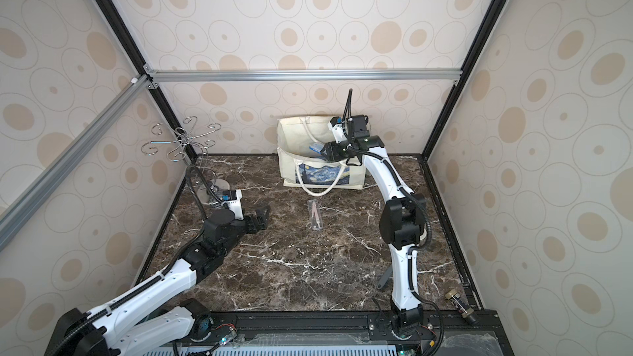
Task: Put the compass set into the canvas bag
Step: Place the compass set in the canvas bag.
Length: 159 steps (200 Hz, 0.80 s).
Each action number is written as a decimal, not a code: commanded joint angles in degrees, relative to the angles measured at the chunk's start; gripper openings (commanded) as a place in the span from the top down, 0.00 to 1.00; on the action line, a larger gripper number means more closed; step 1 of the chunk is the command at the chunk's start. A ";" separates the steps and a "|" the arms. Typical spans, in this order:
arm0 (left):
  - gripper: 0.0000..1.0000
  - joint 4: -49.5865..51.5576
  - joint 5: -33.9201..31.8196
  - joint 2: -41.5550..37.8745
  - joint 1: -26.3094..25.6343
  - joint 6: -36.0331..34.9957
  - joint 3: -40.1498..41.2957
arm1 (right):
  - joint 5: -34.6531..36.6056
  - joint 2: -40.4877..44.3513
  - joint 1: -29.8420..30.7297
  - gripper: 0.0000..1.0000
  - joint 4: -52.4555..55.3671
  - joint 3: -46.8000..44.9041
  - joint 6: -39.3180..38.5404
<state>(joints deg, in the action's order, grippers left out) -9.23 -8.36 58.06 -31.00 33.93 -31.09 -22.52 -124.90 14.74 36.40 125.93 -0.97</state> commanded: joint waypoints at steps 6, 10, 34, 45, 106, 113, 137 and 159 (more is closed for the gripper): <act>0.00 -2.00 2.65 4.90 0.27 4.94 -0.10 | 5.21 -2.23 -0.50 0.43 3.96 5.34 -1.18; 0.00 -2.47 3.31 5.72 0.22 5.31 0.04 | 5.58 -2.57 -0.50 0.43 4.17 5.30 -1.19; 0.00 -4.94 4.84 10.14 -0.74 7.20 -0.02 | 6.88 -3.46 -0.51 0.42 4.35 7.66 -0.93; 0.00 -5.30 4.70 11.73 -1.32 7.44 -0.51 | 6.88 -3.42 -0.50 0.41 4.06 7.66 -0.86; 0.00 -8.26 3.38 18.10 -5.01 8.94 -3.13 | 6.96 -2.38 -0.50 0.36 3.50 7.58 -0.79; 0.00 -8.17 2.97 18.74 -5.58 8.95 -3.64 | 6.97 -2.29 -0.50 0.35 3.50 7.58 -0.89; 0.00 -7.74 1.85 21.29 -7.36 8.95 -5.40 | 7.18 -1.97 -0.52 0.33 3.51 7.58 -1.14; 0.00 -7.55 0.90 23.58 -9.01 9.08 -7.29 | 6.87 -0.92 -0.52 0.31 3.50 7.66 -1.20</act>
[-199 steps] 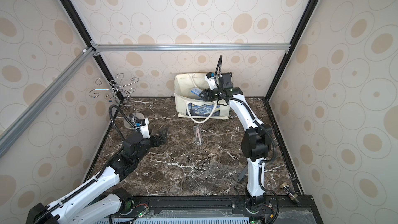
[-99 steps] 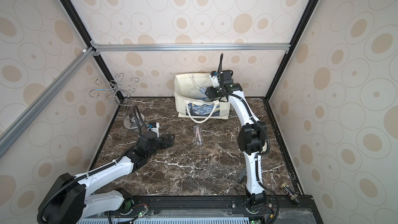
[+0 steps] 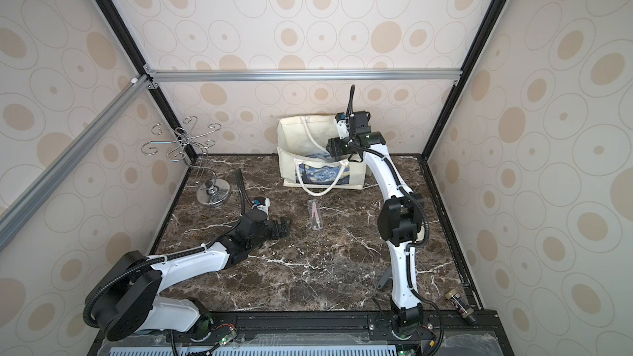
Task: Put the compass set into the canvas bag
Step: Place the compass set in the canvas bag.
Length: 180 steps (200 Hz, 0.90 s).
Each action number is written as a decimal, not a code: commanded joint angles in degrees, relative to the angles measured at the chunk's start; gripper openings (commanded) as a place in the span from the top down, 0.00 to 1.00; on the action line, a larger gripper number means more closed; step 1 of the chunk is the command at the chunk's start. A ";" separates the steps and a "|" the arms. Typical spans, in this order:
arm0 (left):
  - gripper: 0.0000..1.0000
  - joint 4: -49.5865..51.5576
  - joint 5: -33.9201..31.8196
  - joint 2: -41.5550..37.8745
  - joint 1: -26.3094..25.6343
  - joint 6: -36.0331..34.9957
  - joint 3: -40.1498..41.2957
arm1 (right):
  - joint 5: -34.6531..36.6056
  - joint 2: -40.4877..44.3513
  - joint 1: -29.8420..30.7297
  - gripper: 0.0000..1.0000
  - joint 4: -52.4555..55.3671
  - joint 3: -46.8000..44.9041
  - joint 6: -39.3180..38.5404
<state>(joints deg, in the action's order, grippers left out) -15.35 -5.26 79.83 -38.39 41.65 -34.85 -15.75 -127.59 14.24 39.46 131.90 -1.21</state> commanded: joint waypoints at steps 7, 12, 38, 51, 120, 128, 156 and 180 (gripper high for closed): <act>0.00 -1.36 -2.50 2.60 -2.06 1.54 -4.12 | -0.27 2.34 -0.01 0.31 0.52 1.62 -0.84; 0.00 -1.35 -2.82 3.22 -2.39 1.67 -4.38 | -0.55 2.75 0.00 0.30 0.46 1.50 -0.83; 0.00 -1.34 -4.69 6.16 -4.20 1.88 -6.59 | -2.13 6.74 0.00 0.29 -0.98 -1.55 -0.21; 0.00 -1.28 -5.47 7.81 -5.13 1.76 -7.72 | -2.57 9.49 0.00 0.28 -2.28 -3.98 0.24; 0.00 4.41 -11.10 19.25 -9.33 1.76 -18.69 | -0.88 30.78 0.00 0.24 -14.69 -26.86 4.05; 0.00 5.61 -12.08 20.70 -9.94 1.68 -20.29 | 0.67 33.91 -0.05 0.24 -16.04 -29.66 4.59; 0.00 9.60 -14.89 26.08 -11.33 1.92 -26.05 | 8.12 43.11 0.00 0.20 -20.20 -40.81 6.40; 0.00 13.46 -16.02 30.52 -11.80 2.80 -30.69 | 16.07 49.94 -0.07 0.18 -21.63 -48.96 7.62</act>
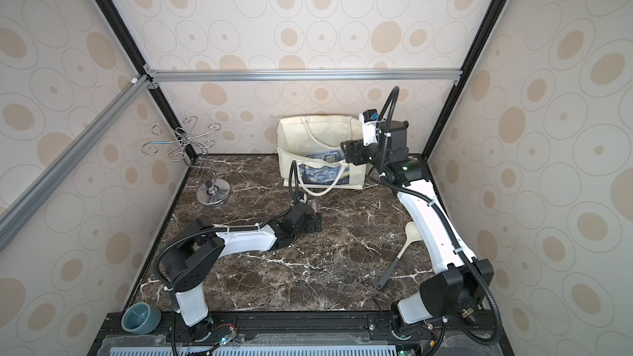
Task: Put the compass set into the canvas bag
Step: Place the compass set in the canvas bag.
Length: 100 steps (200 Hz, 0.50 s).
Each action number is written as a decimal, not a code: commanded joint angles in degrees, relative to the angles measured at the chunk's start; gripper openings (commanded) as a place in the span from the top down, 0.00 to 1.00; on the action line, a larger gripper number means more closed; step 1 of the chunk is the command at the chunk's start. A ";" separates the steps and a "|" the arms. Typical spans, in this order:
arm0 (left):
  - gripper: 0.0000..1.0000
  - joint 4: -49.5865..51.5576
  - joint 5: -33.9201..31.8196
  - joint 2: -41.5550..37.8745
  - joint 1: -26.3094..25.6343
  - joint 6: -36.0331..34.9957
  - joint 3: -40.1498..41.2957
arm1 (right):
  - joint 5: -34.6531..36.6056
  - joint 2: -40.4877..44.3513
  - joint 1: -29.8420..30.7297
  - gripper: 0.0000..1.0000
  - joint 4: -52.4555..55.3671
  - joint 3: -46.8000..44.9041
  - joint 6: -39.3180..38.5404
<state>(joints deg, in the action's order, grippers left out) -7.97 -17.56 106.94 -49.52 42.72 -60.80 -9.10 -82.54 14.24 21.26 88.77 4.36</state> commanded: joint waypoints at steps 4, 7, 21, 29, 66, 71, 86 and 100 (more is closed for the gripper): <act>0.00 6.82 -3.86 4.18 -0.72 1.90 -5.56 | 10.75 5.99 -0.09 0.18 -3.79 -7.31 2.13; 0.00 7.35 -4.02 4.73 -0.82 1.97 -6.15 | 11.59 6.84 -0.09 0.18 -4.11 -8.41 2.28; 0.00 9.38 -4.26 7.06 -1.24 2.08 -8.68 | 15.13 10.25 -0.17 0.16 -5.49 -13.07 2.73; 0.00 10.07 -4.23 8.32 -1.49 2.08 -9.96 | 16.74 12.04 -0.18 0.15 -6.29 -15.51 2.82; 0.01 13.23 -3.45 12.46 -1.90 3.06 -13.55 | 19.39 16.85 -0.35 0.14 -6.54 -22.57 3.47; 0.02 13.72 -3.36 12.88 -1.90 3.14 -13.95 | 19.35 17.10 -0.35 0.14 -6.45 -23.24 3.54; 0.05 15.06 -3.40 13.80 -1.90 3.36 -14.70 | 19.27 17.76 -0.44 0.14 -6.47 -25.04 3.89; 0.10 15.27 -3.22 13.92 -1.90 3.40 -14.57 | 19.28 17.93 -0.44 0.14 -6.49 -26.26 4.11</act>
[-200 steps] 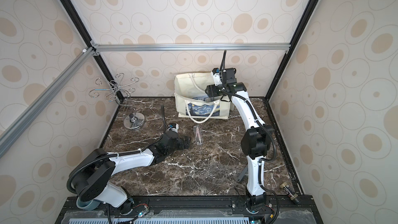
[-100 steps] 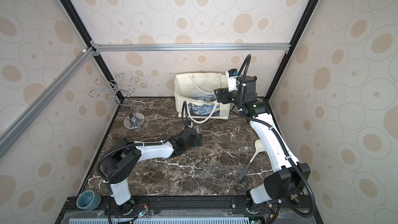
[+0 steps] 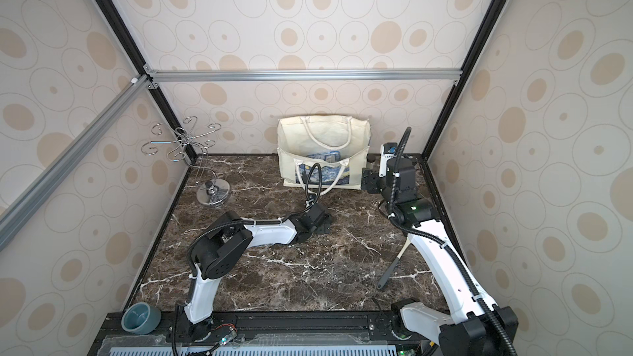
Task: Put the compass set into the canvas bag
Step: Place the compass set in the canvas bag, then pick up the compass set at the center of the board.
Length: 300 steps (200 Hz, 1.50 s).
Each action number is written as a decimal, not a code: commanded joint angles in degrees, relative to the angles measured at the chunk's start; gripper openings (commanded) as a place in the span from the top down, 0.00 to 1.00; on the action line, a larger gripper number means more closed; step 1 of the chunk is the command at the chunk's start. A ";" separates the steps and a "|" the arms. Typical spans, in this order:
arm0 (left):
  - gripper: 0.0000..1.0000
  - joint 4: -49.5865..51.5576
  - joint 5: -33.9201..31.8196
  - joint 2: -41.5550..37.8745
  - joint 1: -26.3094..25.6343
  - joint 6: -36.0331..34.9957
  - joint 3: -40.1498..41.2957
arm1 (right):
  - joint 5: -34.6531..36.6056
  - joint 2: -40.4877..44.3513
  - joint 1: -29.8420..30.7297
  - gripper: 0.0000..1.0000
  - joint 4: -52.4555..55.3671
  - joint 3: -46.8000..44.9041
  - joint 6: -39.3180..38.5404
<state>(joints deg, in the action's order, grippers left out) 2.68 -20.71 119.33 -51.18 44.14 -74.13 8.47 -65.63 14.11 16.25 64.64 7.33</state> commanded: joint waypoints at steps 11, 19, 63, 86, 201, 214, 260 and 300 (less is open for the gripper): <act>0.14 4.60 0.31 1.62 -0.28 1.96 -1.11 | 1.58 1.03 -0.31 0.14 -1.55 -2.73 1.21; 0.19 4.63 0.55 1.69 -0.24 2.04 -1.15 | 1.63 1.03 -0.37 0.14 -1.70 -3.04 1.40; 0.39 6.33 1.40 3.22 -0.16 1.96 -2.41 | 1.15 1.17 -0.40 0.14 -2.34 -3.97 1.91; 0.47 7.06 1.06 3.50 -0.13 1.91 -2.20 | 1.24 1.25 -0.40 0.14 -2.45 -4.22 1.89; 0.56 -3.35 -4.50 -7.90 -0.15 -0.78 9.55 | -0.08 -0.95 -0.45 0.14 -2.76 -4.29 2.93; 0.55 -3.36 -4.70 -8.56 -0.17 -1.33 9.77 | -0.34 -1.36 -0.41 0.13 -2.86 -4.19 2.99; 0.55 -6.35 -6.69 -13.42 -0.11 -1.86 13.97 | -0.76 -2.69 -0.45 0.14 -3.01 -4.13 3.05; 0.55 -7.75 -10.34 -22.34 -0.16 -3.85 17.57 | -1.51 -3.70 -0.48 0.13 -3.40 -5.35 4.67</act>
<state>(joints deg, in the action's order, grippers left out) -2.15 -26.35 102.96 -51.18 42.22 -57.56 7.55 -68.66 14.04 13.96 60.95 10.24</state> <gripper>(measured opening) 0.460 0.866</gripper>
